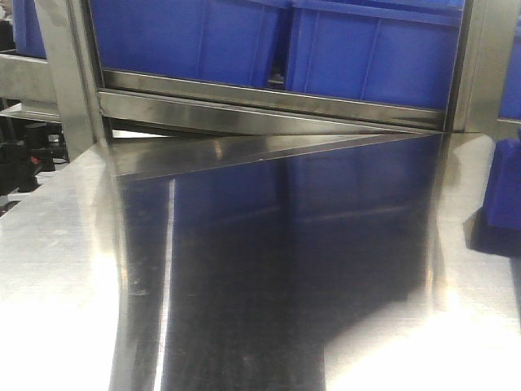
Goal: Pick and sort blue part to right shelf
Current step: 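Lift the blue block with the left gripper off the table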
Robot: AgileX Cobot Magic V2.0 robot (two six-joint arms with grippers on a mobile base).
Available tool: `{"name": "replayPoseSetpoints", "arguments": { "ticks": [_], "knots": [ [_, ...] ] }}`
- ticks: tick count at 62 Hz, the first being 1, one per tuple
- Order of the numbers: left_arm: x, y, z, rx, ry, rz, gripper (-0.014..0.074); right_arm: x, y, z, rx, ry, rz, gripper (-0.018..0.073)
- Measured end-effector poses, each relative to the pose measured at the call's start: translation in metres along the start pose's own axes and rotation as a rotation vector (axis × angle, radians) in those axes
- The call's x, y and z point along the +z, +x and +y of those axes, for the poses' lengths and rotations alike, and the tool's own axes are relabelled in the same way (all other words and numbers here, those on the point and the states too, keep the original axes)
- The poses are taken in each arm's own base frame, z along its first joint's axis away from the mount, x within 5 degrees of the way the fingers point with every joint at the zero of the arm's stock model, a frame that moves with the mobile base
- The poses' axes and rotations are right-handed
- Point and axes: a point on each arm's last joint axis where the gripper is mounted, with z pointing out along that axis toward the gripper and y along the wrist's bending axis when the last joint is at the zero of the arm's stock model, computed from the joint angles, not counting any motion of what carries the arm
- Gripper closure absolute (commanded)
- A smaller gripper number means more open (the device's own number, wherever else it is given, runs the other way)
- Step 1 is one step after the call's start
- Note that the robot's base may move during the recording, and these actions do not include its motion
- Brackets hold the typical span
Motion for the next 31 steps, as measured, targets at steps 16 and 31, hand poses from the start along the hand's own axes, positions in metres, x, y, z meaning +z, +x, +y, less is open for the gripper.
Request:
{"name": "replayPoseSetpoints", "arguments": {
  "ticks": [16,31],
  "knots": [
    [-0.027,0.001,0.002,-0.007,-0.005,-0.078,0.0335,0.040,-0.073,0.015,-0.008,-0.050,0.140,0.0258],
    [-0.027,0.002,0.002,-0.007,-0.007,-0.066,0.0286,0.083,-0.084,0.035,-0.033,-0.134,0.303,0.0060]
  ]
}}
